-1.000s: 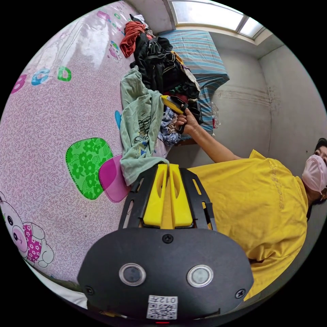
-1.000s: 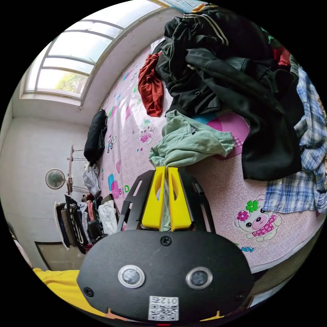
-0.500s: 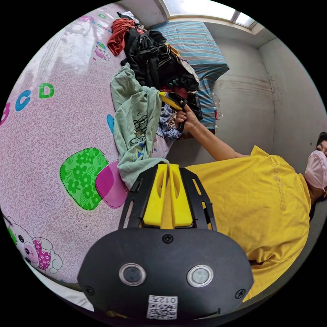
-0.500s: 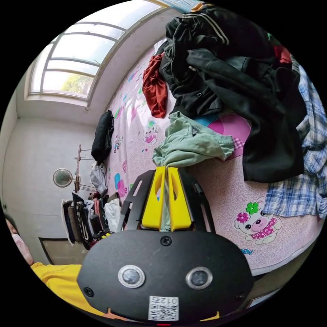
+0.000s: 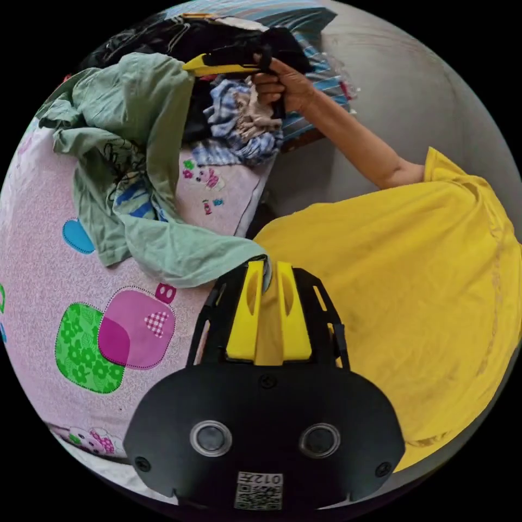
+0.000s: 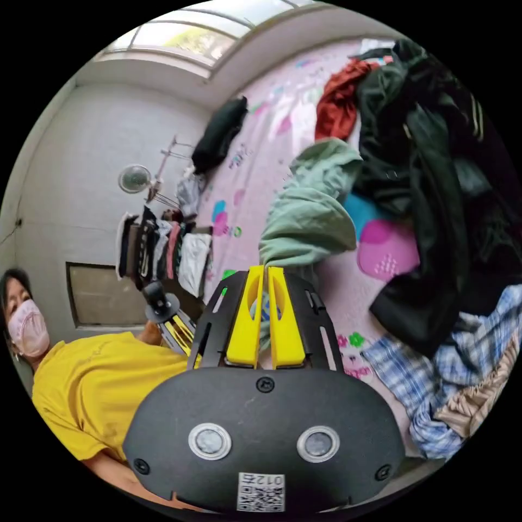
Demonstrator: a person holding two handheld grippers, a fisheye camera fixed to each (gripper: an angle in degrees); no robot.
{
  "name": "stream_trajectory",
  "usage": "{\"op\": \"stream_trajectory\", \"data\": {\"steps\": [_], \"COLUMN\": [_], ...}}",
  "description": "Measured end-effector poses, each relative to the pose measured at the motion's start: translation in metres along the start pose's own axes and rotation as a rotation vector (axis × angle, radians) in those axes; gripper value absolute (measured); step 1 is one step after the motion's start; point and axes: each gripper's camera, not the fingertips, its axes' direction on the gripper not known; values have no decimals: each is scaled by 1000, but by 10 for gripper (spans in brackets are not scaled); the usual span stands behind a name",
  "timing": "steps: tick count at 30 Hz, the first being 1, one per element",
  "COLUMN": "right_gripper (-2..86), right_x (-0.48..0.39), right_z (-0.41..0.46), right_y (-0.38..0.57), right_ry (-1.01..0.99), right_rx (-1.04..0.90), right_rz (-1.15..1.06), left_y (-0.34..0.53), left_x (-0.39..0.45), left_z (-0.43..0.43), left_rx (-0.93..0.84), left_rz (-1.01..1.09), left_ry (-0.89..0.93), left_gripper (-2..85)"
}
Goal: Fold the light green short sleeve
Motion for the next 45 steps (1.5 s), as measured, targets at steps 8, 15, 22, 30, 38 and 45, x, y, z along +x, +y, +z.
{"op": "stream_trajectory", "data": {"steps": [8, 15, 22, 30, 38, 45], "right_gripper": [63, 91, 162, 55, 18, 15], "right_x": [183, 111, 25, 23, -4, -81], "right_z": [24, -15, 92, 124, 75, -30], "right_y": [67, 97, 14, 8, 37, 39], "right_ry": [183, 165, 326, 357, 267, 185], "right_rx": [-86, 242, 133, 73, 178, 338], "right_rz": [322, 206, 64, 88, 50, -161], "left_y": [10, -51, -306, -453, -422, -261], "left_x": [-19, 3, 8, -28, -26, 89], "left_z": [-28, -137, -163, -128, -156, -323], "left_rx": [267, 365, 161, -245, -376, 132], "left_rz": [-504, -624, -159, 119, -12, -148], "left_ry": [9, -525, -991, -969, -811, -814], "left_gripper": [144, 126, 140, 137, 14, 1]}}
